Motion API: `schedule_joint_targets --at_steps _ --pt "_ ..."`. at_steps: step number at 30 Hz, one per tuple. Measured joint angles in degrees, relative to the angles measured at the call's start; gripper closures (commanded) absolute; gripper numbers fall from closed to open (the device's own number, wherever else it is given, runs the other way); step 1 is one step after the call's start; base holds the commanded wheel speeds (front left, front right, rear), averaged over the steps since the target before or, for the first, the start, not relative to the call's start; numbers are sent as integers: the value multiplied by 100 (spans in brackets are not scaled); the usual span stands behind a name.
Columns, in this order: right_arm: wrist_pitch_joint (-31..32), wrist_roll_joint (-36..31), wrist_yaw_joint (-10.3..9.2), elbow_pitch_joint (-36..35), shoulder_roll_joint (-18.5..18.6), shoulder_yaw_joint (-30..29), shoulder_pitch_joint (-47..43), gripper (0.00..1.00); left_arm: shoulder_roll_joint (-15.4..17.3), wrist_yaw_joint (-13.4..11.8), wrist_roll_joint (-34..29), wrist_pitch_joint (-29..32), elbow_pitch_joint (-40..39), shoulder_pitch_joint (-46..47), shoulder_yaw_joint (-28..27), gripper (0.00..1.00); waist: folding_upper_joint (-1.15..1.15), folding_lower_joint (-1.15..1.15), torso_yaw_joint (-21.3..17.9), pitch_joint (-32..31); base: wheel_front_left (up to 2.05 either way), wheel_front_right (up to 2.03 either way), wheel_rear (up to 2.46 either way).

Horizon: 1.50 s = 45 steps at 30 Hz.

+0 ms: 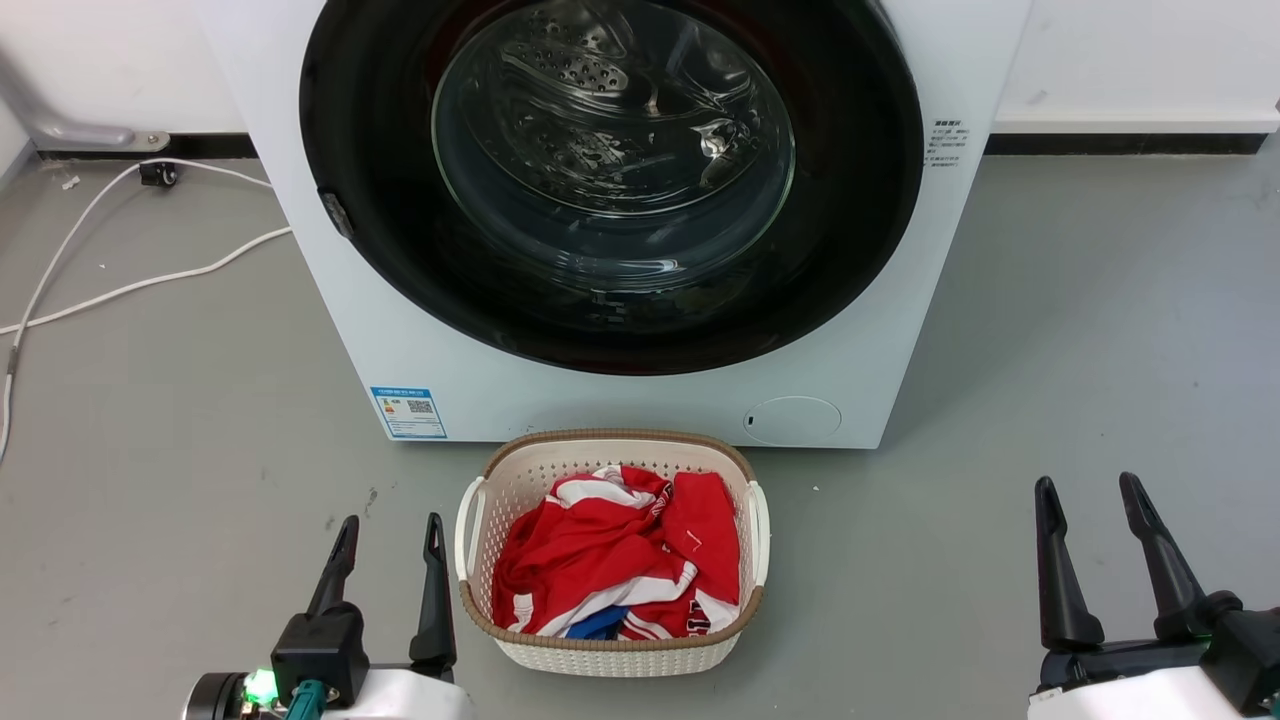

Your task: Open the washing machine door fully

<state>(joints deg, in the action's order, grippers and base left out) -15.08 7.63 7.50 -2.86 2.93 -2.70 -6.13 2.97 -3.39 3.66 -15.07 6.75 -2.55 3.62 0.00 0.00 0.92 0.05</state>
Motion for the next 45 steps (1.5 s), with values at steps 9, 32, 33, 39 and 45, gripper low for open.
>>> schedule_joint_targets --at_steps 9,32,33,39,45 --pt "-1 37 0 35 0 32 0 100 -1 -24 1 0 25 -1 12 0 0 0 3 -5 0 0 0" --pt "88 7959 -1 -57 -7 656 68 100 -4 -67 62 1 87 -1 46 0 0 0 -18 -3 0 0 0" --pt "187 8114 -1 -82 -2 651 61 100 -4 -70 63 0 87 -1 52 0 0 0 -17 -1 0 0 0" --pt "917 8689 -1 -167 154 560 -9 100 -4 -102 64 0 75 -1 73 0 0 0 -3 4 0 0 0" --pt "1423 8642 -2 -140 237 455 -146 100 -4 -141 46 1 65 -1 76 0 0 0 24 -3 0 0 0"
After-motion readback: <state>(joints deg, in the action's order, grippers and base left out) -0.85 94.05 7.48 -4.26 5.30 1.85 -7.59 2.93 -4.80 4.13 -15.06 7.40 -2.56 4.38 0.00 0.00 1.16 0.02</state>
